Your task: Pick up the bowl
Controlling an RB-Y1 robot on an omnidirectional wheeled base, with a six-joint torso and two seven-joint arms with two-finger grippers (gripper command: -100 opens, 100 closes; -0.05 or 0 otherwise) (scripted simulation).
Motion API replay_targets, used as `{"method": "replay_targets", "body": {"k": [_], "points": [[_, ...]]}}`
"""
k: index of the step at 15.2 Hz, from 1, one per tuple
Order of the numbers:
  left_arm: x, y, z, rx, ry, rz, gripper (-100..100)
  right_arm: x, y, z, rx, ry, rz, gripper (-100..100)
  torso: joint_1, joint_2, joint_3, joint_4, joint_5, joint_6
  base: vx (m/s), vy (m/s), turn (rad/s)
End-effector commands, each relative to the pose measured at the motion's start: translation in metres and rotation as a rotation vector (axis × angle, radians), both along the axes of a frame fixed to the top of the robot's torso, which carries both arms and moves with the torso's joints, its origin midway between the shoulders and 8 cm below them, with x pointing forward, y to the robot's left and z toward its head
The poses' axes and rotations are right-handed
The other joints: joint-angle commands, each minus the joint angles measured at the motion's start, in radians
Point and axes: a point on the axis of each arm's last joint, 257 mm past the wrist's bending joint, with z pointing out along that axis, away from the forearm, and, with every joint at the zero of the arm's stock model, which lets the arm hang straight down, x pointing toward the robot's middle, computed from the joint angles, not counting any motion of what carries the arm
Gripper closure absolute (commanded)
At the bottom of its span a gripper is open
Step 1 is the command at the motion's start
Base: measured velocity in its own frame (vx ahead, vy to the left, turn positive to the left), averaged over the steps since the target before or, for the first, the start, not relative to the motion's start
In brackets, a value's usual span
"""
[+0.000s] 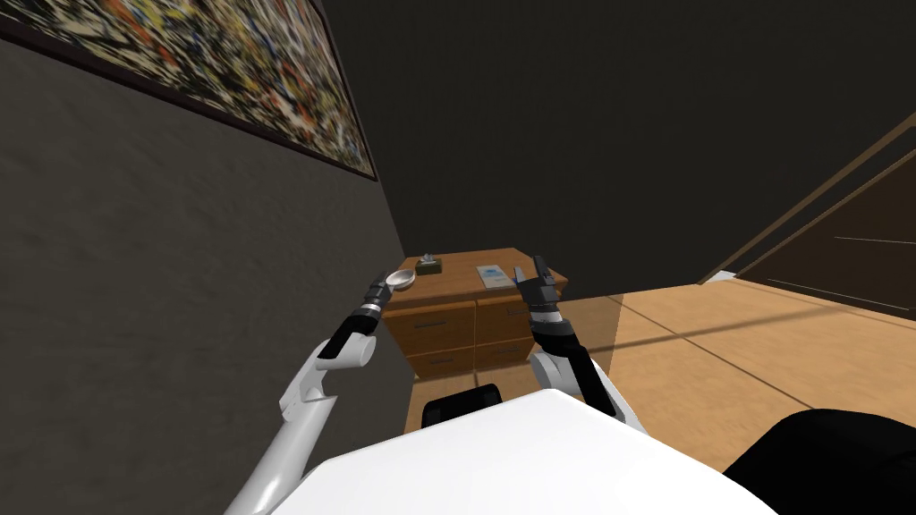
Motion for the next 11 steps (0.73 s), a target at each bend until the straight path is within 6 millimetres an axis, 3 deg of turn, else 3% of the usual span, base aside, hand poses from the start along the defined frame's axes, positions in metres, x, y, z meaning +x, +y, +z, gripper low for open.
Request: {"method": "replay_targets", "body": {"k": [1,3,4,7,8,11], "points": [[0.011,0.003,-0.005,-0.017,0.042,0.003,-100,0.0,0.0,0.0,0.0,0.0,0.0,0,0.0,0.0,0.0,0.0,0.0,0.0,-0.044,-0.01,0.046],[0.012,0.005,-0.013,-0.015,0.07,0.009,-100,0.0,0.0,0.0,0.0,0.0,0.0,0,0.0,0.0,0.0,0.0,0.0,0.0,-0.024,-0.007,0.007],[0.025,0.008,-0.01,-0.04,0.089,0.007,-100,0.0,0.0,0.0,0.0,0.0,0.0,0,0.0,0.0,0.0,0.0,0.0,0.0,-0.023,-0.007,0.042],[0.026,0.01,-0.02,-0.038,0.131,0.016,-100,0.0,0.0,0.0,0.0,0.0,0.0,0,0.0,-0.001,0.0,0.0,0.0,0.0,-0.021,-0.007,0.018],[0.038,0.013,-0.017,-0.065,0.151,0.016,-100,0.0,0.0,0.0,0.0,0.0,0.0,0,0.0,-0.001,0.0,0.0,0.0,0.0,-0.021,-0.01,0.042],[0.039,0.014,-0.026,-0.063,0.192,0.026,-100,0.0,0.0,0.0,0.0,0.0,0.0,0,-0.001,-0.001,0.0,0.0,0.0,0.0,-0.021,-0.01,0.019]]}}
